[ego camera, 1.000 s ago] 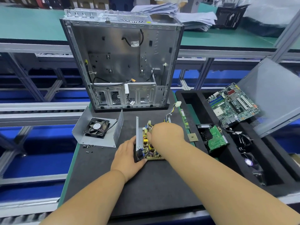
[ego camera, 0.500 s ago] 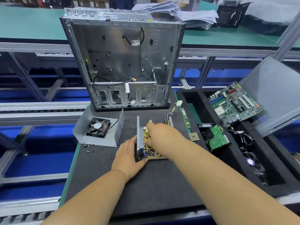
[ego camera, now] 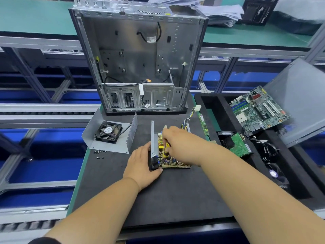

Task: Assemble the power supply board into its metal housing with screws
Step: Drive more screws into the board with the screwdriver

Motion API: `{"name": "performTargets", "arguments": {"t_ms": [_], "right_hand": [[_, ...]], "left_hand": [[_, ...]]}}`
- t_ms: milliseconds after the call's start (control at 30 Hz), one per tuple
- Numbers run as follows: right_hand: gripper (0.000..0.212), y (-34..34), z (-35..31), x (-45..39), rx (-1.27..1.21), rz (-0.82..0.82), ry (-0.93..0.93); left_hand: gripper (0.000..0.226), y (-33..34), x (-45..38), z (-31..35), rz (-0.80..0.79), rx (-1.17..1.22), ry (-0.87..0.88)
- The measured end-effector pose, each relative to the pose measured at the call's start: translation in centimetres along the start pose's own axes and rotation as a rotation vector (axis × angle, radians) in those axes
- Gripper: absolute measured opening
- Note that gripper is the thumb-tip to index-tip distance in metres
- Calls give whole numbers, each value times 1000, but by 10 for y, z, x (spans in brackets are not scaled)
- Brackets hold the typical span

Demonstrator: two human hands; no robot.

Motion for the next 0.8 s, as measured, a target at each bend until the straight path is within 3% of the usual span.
{"name": "performTargets", "arguments": {"t_ms": [267,400,500,633,800], "right_hand": [[23,-8,5,-9,275,150,75],[24,-5,10,-2,231,224,109],[15,-4,2,0,84,174,17],[30,-4,-6,0,6,119,-73],[20,-5,-4,-3,181,169,-20]], "left_hand": [[97,0,0,-1,11,2,7],[96,0,0,0,16,5,10],[96,0,-1,0,19,-7,13],[95,0,-1,0,25,-2,11],[95,-1,0,1,23,1,18]]}}
Point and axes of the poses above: each hand's wrist, its own x-axis away from the middle knuckle, its own y-axis out of the palm, z = x × y, the point moved 10 cm from there along -x, towards the middle knuckle
